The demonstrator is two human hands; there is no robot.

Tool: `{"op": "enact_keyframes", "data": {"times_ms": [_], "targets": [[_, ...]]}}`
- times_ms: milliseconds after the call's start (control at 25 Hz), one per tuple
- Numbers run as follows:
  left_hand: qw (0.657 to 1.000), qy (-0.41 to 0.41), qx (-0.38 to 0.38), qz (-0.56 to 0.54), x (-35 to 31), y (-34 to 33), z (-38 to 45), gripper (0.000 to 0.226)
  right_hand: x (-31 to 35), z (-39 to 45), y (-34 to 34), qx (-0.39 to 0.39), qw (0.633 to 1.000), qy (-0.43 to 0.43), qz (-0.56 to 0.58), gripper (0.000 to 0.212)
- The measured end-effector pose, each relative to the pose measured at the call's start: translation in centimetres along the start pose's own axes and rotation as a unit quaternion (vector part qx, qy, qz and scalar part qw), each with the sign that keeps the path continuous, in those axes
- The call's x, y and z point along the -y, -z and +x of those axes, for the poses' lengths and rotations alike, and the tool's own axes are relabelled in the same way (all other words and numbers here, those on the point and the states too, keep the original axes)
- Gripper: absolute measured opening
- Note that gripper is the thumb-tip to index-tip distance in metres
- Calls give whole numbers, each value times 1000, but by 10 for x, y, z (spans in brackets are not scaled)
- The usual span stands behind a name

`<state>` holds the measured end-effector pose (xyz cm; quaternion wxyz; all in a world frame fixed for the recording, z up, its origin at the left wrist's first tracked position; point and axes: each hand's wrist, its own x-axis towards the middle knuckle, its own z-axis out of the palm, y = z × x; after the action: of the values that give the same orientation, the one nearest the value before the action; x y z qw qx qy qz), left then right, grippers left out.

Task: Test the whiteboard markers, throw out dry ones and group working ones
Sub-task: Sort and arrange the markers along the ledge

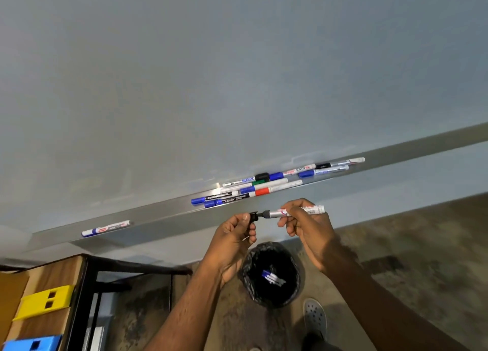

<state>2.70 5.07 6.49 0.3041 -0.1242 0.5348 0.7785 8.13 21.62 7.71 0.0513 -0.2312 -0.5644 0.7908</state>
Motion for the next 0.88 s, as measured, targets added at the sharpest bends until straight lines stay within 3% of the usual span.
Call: {"op": "enact_keyframes", "data": {"times_ms": [240, 440, 520, 560, 600, 680, 720, 760, 880], "targets": [[1000, 7, -13, 7, 11, -4, 10, 29, -20, 10, 9, 37, 999, 9, -34, 14], [999, 22, -30, -16, 23, -4, 20, 27, -37, 19, 13, 20, 1000, -5, -15, 13], [999, 32, -34, 24, 26, 1, 22, 26, -49, 23, 18, 52, 998, -35, -27, 11], [993, 20, -49, 103, 26, 7, 26, 25, -56, 26, 22, 69, 995, -62, -39, 11], [967, -14, -82, 240, 28, 14, 34, 26, -65, 30, 27, 83, 991, -91, -61, 11], [830, -113, -179, 516, 28, 41, 53, 40, -91, 38, 41, 80, 977, -125, -155, 8], [766, -147, -217, 588, 22, 58, 61, 50, -107, 41, 50, 59, 968, -131, -205, 6], [723, -152, -242, 629, 17, 77, 69, 59, -123, 43, 61, 26, 958, -143, -246, 7], [660, -70, -233, 710, -3, 126, 79, 70, -161, 37, 89, -50, 925, -199, -320, 16]]}}
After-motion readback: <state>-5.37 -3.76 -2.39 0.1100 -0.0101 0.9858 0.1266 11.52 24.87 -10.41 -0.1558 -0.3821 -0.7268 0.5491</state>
